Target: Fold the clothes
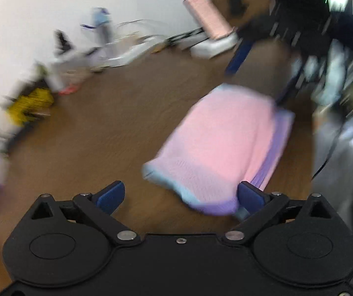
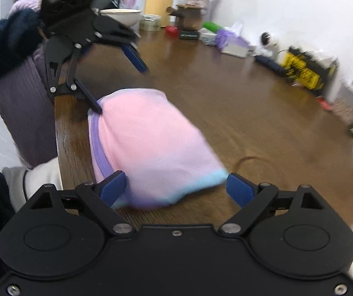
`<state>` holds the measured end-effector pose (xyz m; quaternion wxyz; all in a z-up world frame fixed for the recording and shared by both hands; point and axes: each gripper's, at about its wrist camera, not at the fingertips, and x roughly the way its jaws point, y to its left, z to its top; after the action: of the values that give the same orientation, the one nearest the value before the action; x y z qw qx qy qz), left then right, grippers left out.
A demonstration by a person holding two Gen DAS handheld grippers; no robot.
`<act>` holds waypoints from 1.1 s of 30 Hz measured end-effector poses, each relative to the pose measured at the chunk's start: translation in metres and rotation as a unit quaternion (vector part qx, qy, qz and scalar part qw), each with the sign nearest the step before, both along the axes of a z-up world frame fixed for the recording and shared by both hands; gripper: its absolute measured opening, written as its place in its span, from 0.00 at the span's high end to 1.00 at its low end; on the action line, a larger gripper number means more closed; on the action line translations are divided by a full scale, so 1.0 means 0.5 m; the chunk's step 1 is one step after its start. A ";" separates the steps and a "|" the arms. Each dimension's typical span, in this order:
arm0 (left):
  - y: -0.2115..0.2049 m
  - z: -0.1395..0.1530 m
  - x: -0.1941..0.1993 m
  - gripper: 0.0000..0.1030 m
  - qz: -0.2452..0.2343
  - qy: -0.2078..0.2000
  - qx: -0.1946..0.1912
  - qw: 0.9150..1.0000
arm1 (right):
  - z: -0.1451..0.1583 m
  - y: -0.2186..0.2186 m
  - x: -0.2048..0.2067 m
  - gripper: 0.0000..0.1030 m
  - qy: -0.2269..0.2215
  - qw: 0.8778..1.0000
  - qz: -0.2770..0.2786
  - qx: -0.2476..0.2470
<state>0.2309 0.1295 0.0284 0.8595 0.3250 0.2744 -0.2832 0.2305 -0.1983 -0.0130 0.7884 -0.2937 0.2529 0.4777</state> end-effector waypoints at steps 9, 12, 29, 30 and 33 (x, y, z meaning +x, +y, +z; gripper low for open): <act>0.010 0.068 -0.116 0.00 0.061 0.013 -0.121 0.991 | 0.092 -0.086 -0.095 0.11 0.055 0.991 -0.096 0.081; 0.016 0.042 -0.072 0.00 0.149 0.082 -0.181 0.969 | 0.061 -0.074 -0.085 0.11 0.099 0.980 -0.142 0.096; -0.018 0.062 -0.171 0.00 0.293 0.112 -0.214 0.925 | 0.029 -0.153 -0.176 0.11 0.143 0.931 -0.293 0.162; -0.017 0.061 -0.172 0.00 0.294 0.111 -0.215 0.925 | 0.029 -0.154 -0.177 0.11 0.144 0.931 -0.293 0.162; -0.019 0.058 -0.179 0.00 0.300 0.107 -0.212 0.924 | 0.024 -0.141 -0.174 0.11 0.146 0.933 -0.287 0.159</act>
<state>0.1415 0.1200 0.0575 0.9188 0.0054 0.3827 -0.0964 0.1437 -0.2688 -0.0009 0.8828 -0.0064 0.3590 0.3028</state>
